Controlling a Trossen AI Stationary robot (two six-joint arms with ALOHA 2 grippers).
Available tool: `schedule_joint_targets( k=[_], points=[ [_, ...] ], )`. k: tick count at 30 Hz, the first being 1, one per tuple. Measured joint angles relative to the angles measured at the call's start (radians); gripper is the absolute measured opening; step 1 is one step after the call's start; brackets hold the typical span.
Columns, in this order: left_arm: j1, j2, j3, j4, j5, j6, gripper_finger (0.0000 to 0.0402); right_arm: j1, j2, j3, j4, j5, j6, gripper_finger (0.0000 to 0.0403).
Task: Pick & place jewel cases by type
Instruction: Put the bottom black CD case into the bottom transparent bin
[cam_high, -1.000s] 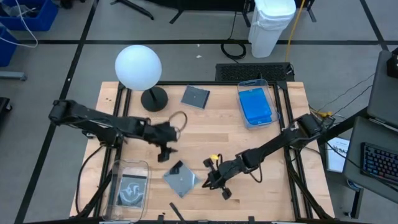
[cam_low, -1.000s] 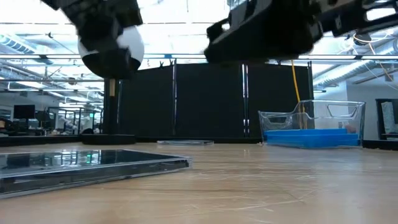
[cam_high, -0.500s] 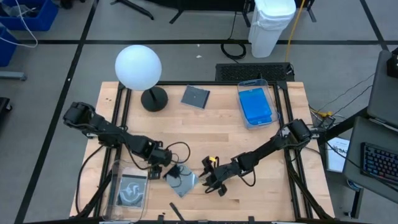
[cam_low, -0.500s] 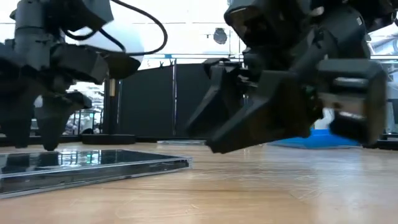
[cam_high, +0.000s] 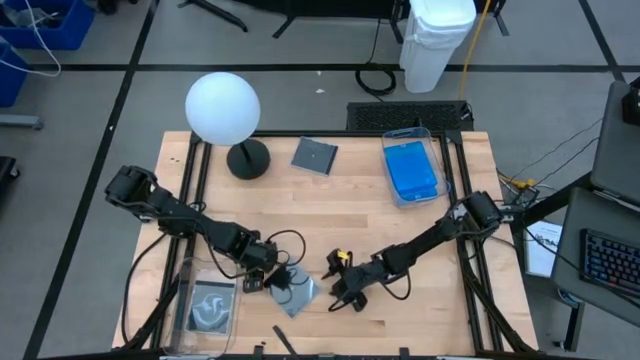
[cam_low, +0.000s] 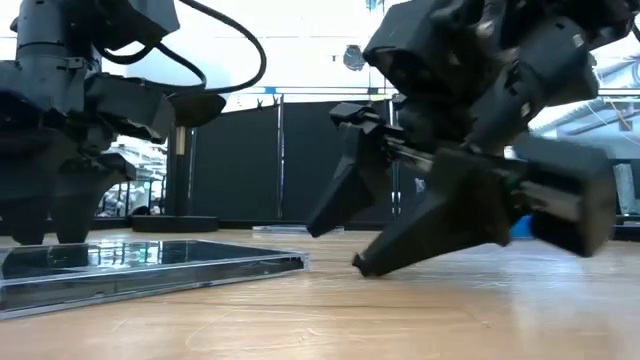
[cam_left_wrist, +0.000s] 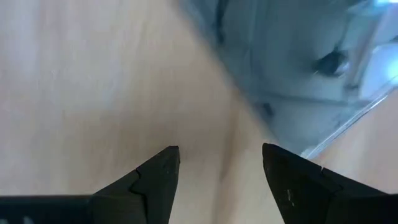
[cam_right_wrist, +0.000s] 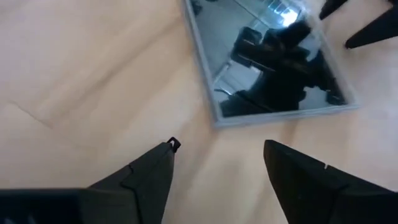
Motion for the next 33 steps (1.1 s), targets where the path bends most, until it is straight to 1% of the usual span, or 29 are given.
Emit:
schedule_joint_targets(
  k=[3, 5, 9, 13, 17, 20, 27, 30, 33],
  points=[
    [-0.001, 0.002, 0.0, 0.073, 0.024, -0.022, 0.0237, 0.013, 0.0, 0.0, 0.007, -0.003, 0.051, 0.0236],
    [0.0, 0.009, -0.002, 0.136, 0.034, -0.064, 0.0237, 0.022, 0.002, 0.0, 0.014, -0.003, 0.091, 0.0236],
    [0.0, 0.04, -0.004, 0.292, 0.117, -0.14, 0.0237, 0.039, 0.003, -0.002, 0.021, -0.003, 0.168, 0.0235],
    [-0.012, 0.102, -0.001, 0.423, 0.2, -0.188, 0.0237, 0.057, 0.003, -0.002, 0.044, -0.006, 0.193, 0.0235],
    [-0.012, 0.195, 0.0, 0.578, 0.283, -0.278, 0.0236, 0.069, 0.002, -0.003, 0.051, -0.014, 0.192, 0.0233],
    [-0.01, 0.251, 0.0, 0.688, 0.32, -0.316, 0.0236, 0.079, 0.001, -0.002, 0.022, -0.022, 0.197, 0.023],
    [0.0, 0.275, -0.002, 0.776, 0.293, -0.309, 0.0236, 0.077, -0.005, 0.003, -0.167, -0.006, 0.229, 0.0228],
    [0.0, 0.275, -0.002, 0.794, 0.285, -0.292, 0.0236, 0.077, -0.004, 0.003, -0.14, 0.013, 0.233, 0.0228],
    [0.0, 0.275, -0.003, 0.798, 0.266, -0.238, 0.0236, 0.073, -0.002, -0.002, -0.079, 0.107, 0.225, 0.0225]
  ],
)
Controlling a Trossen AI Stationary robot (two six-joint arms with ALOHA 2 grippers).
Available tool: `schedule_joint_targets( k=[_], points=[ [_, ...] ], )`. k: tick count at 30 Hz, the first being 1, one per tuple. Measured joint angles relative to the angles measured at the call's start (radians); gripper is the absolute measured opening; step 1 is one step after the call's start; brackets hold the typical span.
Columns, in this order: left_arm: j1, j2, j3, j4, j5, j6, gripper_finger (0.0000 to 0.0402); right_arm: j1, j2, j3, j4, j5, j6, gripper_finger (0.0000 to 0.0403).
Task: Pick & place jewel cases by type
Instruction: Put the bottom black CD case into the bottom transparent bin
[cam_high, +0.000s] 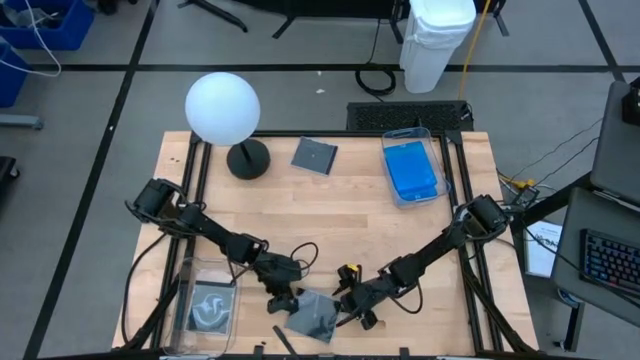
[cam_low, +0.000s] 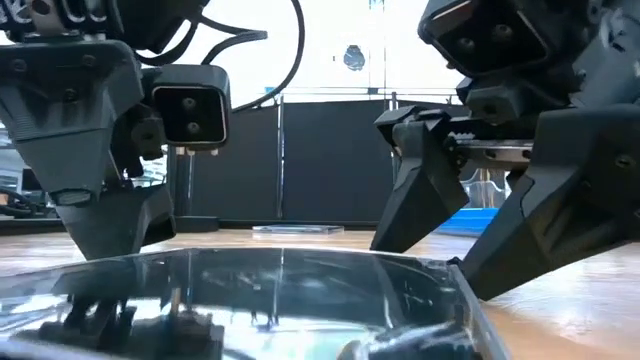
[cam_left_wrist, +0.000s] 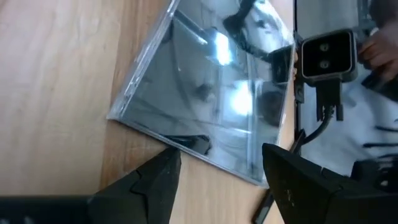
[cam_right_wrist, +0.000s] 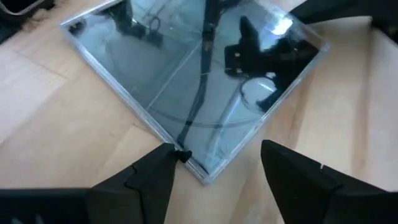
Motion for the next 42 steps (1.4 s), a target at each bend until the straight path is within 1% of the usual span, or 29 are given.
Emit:
schedule_joint_targets(
  k=[2, 6, 8, 13, 15, 18, 22, 25, 28, 30, 31, 33, 35, 37, 42],
  points=[
    [0.003, 0.0, -0.001, 0.003, -0.002, 0.033, 0.0236, -0.016, 0.002, -0.004, 0.038, 0.024, -0.012, 0.0221],
    [0.02, -0.001, -0.004, 0.016, 0.003, 0.073, 0.0236, -0.054, 0.004, -0.009, 0.093, 0.012, -0.063, 0.0214],
    [0.03, -0.001, -0.004, 0.016, 0.013, 0.092, 0.0236, -0.07, 0.005, -0.009, 0.092, -0.006, -0.079, 0.0212],
    [0.054, -0.001, 0.002, 0.009, 0.06, 0.167, 0.0236, -0.078, 0.002, -0.009, 0.076, -0.008, -0.126, 0.0211],
    [0.065, -0.007, 0.002, 0.008, 0.08, 0.179, 0.0236, -0.076, -0.006, -0.008, 0.07, -0.042, -0.133, 0.0211],
    [0.081, -0.033, 0.003, 0.013, 0.073, 0.195, 0.0237, -0.065, -0.034, -0.005, 0.026, -0.125, -0.136, 0.021],
    [0.094, -0.082, 0.003, -0.01, -0.036, 0.276, 0.0237, -0.046, -0.09, -0.005, -0.055, -0.139, -0.119, 0.021],
    [0.11, -0.132, 0.008, -0.017, -0.173, 0.357, 0.0237, -0.045, -0.148, 0.004, -0.069, -0.132, -0.12, 0.021],
    [0.145, -0.16, 0.013, -0.038, -0.337, 0.415, 0.0237, -0.054, -0.199, 0.006, -0.099, -0.017, -0.123, 0.021],
    [0.174, -0.176, 0.013, -0.062, -0.423, 0.423, 0.0237, -0.059, -0.232, 0.004, -0.139, 0.054, -0.126, 0.021],
    [0.188, -0.18, 0.014, -0.063, -0.446, 0.421, 0.0237, -0.062, -0.249, 0.003, -0.146, 0.087, -0.128, 0.021],
    [0.218, -0.181, 0.016, -0.077, -0.454, 0.42, 0.0237, -0.07, -0.285, 0.003, -0.149, 0.132, -0.126, 0.021],
    [0.242, -0.183, 0.015, -0.083, -0.446, 0.426, 0.0237, -0.082, -0.313, 0.006, -0.152, 0.146, -0.121, 0.0209],
    [0.261, -0.183, 0.015, -0.086, -0.427, 0.443, 0.0237, -0.097, -0.321, 0.004, -0.162, 0.141, -0.108, 0.0209],
    [0.28, -0.183, 0.014, -0.083, -0.416, 0.463, 0.0237, -0.132, -0.322, 0.003, -0.16, 0.111, -0.105, 0.0209]
  ],
)
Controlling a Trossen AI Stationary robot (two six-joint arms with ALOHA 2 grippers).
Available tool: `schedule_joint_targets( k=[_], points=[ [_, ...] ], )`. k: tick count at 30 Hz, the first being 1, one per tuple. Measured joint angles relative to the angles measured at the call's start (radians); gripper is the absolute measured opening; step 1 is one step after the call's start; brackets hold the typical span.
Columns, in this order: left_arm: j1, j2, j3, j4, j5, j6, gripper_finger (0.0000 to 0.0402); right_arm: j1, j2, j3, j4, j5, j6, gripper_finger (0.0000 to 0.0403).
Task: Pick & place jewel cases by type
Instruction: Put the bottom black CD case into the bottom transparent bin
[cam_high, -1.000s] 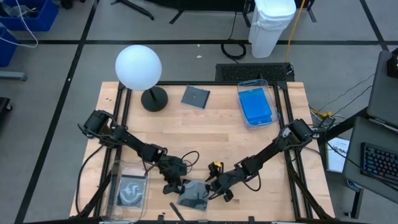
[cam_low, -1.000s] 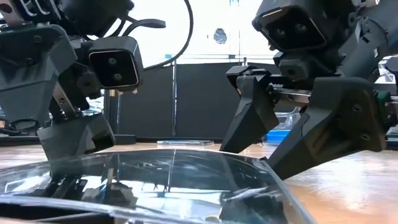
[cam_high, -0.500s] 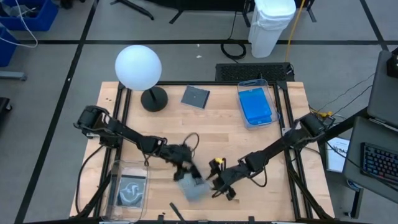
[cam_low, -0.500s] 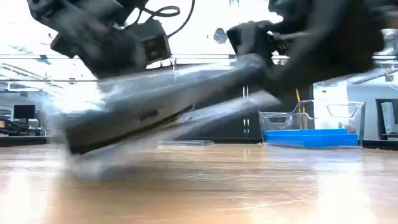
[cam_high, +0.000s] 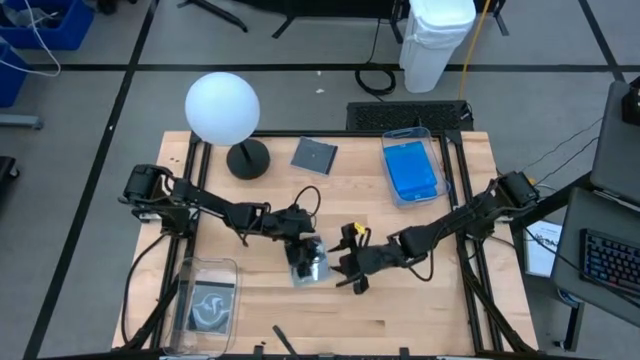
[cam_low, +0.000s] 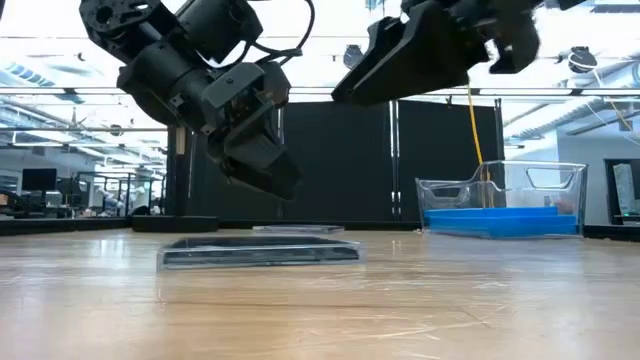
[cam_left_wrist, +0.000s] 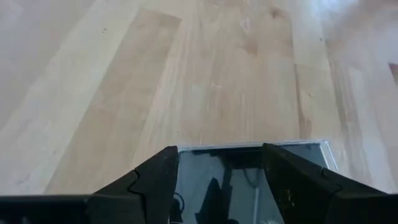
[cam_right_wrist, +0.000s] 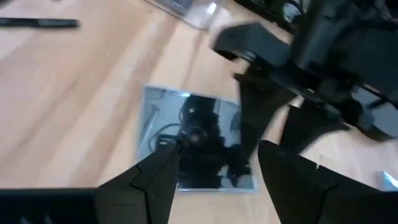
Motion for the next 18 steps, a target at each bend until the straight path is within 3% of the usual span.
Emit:
schedule_joint_targets(
  k=[4, 10, 18],
  points=[
    [-0.003, -0.001, 0.0, -0.014, 0.03, -0.002, 0.0237, -0.034, 0.017, -0.002, -0.018, -0.023, 0.03, 0.0209],
    [-0.029, -0.001, -0.002, -0.196, 0.156, -0.03, 0.0237, -0.057, 0.051, -0.046, -0.007, -0.195, 0.219, 0.0209],
    [-0.091, -0.008, 0.004, -0.405, 0.194, -0.117, 0.0236, -0.1, 0.068, -0.215, 0.02, -0.194, 0.249, 0.021]
  ],
)
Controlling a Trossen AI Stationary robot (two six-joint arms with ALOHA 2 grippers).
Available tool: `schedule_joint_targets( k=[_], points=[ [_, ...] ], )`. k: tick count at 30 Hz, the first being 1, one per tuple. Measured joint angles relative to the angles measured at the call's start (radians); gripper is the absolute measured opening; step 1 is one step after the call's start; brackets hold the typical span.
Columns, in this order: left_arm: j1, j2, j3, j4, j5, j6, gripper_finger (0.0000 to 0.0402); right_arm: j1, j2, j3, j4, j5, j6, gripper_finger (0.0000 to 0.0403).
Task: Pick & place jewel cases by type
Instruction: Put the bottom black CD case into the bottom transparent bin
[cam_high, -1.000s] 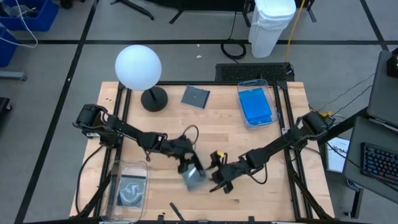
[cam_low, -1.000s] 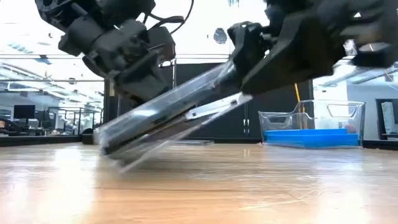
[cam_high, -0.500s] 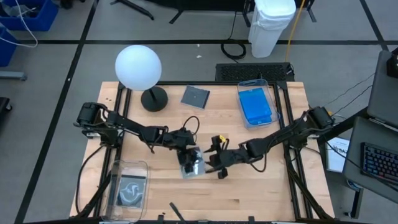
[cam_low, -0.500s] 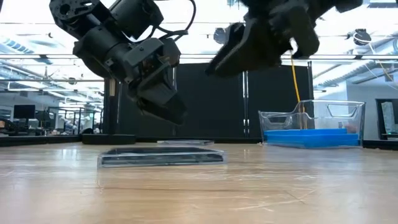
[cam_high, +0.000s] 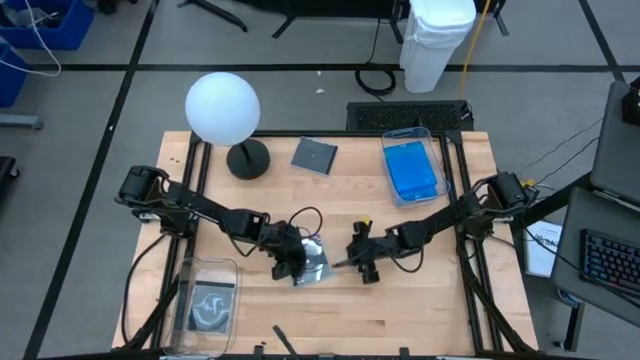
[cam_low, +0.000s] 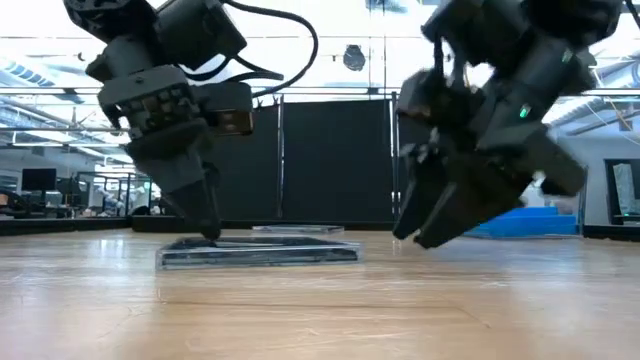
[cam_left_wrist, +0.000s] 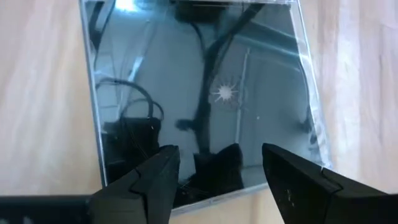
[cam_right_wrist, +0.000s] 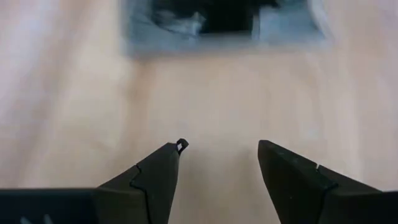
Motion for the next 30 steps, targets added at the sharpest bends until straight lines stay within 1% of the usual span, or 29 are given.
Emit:
schedule_joint_targets(
  k=[2, 4, 7, 8, 9, 11, 13, 17, 19, 22, 23, 26, 30],
  points=[
    [-0.01, 0.001, 0.0, -0.011, 0.02, -0.023, 0.0236, -0.023, -0.002, -0.025, 0.014, 0.0, 0.011, 0.021],
    [-0.018, -0.001, 0.021, -0.045, 0.062, -0.024, 0.0236, -0.042, -0.002, -0.049, 0.046, -0.007, 0.011, 0.021],
    [-0.042, -0.028, 0.071, -0.158, 0.096, -0.027, 0.0236, -0.072, -0.003, -0.084, 0.127, -0.057, 0.011, 0.021],
    [-0.051, -0.035, 0.091, -0.199, 0.094, -0.028, 0.0236, -0.078, -0.003, -0.094, 0.154, -0.066, 0.011, 0.021],
    [-0.063, -0.051, 0.115, -0.213, 0.068, -0.02, 0.0236, -0.084, -0.002, -0.1, 0.175, -0.077, 0.009, 0.021],
    [-0.087, -0.1, 0.163, -0.218, 0.027, -0.011, 0.0236, -0.094, 0.0, -0.102, 0.196, -0.091, 0.004, 0.021],
    [-0.107, -0.124, 0.188, -0.238, 0.004, -0.036, 0.0236, -0.1, 0.006, -0.102, 0.221, -0.104, -0.003, 0.021],
    [-0.155, -0.142, 0.187, -0.351, -0.062, -0.134, 0.0237, -0.102, 0.023, -0.101, 0.272, -0.106, -0.033, 0.021],
    [-0.179, -0.143, 0.19, -0.393, -0.075, -0.181, 0.0237, -0.101, 0.036, -0.099, 0.281, -0.108, -0.059, 0.021],
    [-0.205, -0.115, 0.179, -0.502, -0.107, -0.293, 0.0237, -0.102, 0.058, -0.085, 0.293, -0.135, -0.087, 0.021],
    [-0.213, -0.102, 0.176, -0.512, -0.114, -0.33, 0.0237, -0.105, 0.067, -0.08, 0.293, -0.142, -0.095, 0.021],
    [-0.236, -0.079, 0.183, -0.508, -0.105, -0.43, 0.0237, -0.115, 0.094, -0.058, 0.303, -0.164, -0.121, 0.021],
    [-0.248, -0.008, 0.179, -0.514, -0.031, -0.529, 0.0237, -0.122, 0.103, -0.032, 0.299, -0.165, -0.163, 0.021]
  ],
)
